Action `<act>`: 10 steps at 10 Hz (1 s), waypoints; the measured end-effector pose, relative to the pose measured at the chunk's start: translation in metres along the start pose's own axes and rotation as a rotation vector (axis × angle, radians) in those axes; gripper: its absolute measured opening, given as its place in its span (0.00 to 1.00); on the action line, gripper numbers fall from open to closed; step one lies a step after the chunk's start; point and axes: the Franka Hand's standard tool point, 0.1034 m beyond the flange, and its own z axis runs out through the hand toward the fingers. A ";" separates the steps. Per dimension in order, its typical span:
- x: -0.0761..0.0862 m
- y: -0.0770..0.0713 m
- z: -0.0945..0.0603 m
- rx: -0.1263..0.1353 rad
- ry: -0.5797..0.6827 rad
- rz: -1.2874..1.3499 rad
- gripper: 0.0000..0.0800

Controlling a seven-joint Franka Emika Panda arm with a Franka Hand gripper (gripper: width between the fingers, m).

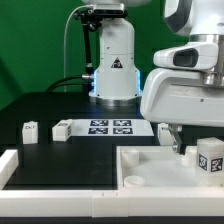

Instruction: Assemble one leg

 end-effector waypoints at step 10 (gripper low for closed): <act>-0.003 -0.012 0.001 0.051 0.024 1.118 0.36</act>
Offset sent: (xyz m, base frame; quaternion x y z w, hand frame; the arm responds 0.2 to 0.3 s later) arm 0.0000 0.0000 0.0000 0.0000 0.0000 0.0899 0.9960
